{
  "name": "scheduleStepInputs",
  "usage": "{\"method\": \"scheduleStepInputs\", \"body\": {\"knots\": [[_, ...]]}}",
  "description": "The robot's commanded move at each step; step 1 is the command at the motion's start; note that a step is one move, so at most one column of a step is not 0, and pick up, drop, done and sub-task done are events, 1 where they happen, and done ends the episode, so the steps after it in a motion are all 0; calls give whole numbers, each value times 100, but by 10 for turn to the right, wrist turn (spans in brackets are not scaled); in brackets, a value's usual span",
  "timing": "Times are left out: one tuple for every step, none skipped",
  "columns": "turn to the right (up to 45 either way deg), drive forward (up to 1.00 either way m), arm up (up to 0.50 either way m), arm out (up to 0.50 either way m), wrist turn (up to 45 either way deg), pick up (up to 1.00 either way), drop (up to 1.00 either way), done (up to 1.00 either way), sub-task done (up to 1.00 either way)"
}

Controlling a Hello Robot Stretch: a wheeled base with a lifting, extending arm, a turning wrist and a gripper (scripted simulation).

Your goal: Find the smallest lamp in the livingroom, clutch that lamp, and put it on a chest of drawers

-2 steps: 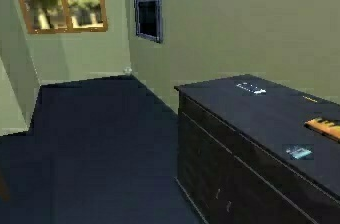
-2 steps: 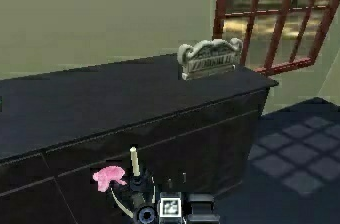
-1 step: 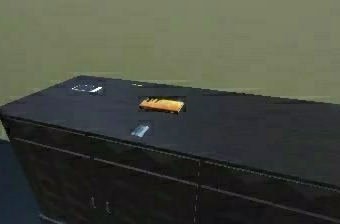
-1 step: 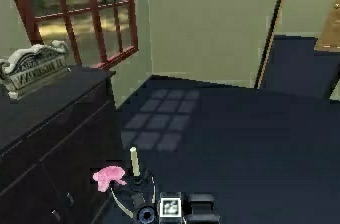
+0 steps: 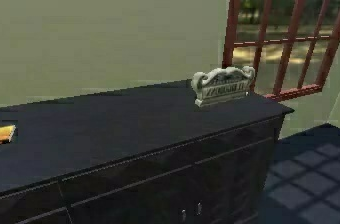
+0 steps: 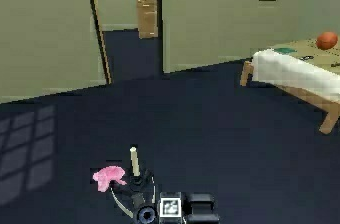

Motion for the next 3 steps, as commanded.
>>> {"method": "scheduleStepInputs", "body": {"knots": [[390,0,0,0,0,0,0,0,0],[-450,0,0,0,0,0,0,0,0],[-450,0,0,0,0,0,0,0,0]]}}
